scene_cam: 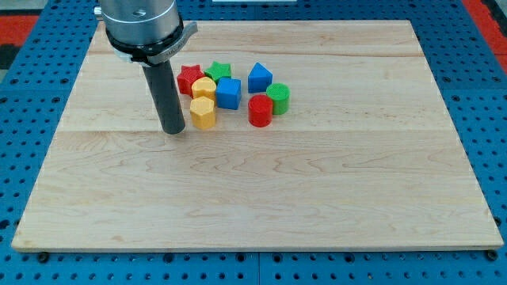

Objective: Slide the yellow hexagon below the blue cube

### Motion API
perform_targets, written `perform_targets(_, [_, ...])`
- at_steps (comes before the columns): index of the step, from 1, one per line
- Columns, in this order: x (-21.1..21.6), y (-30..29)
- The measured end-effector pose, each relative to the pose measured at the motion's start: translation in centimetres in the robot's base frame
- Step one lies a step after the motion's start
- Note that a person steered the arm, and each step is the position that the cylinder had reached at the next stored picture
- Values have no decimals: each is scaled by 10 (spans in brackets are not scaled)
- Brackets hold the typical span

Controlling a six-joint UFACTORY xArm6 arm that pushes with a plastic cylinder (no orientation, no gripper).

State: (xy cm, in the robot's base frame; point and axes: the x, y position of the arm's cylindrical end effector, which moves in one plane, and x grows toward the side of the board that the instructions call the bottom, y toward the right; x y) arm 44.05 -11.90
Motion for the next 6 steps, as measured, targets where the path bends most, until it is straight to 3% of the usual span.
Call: perform_targets(6, [-10,40])
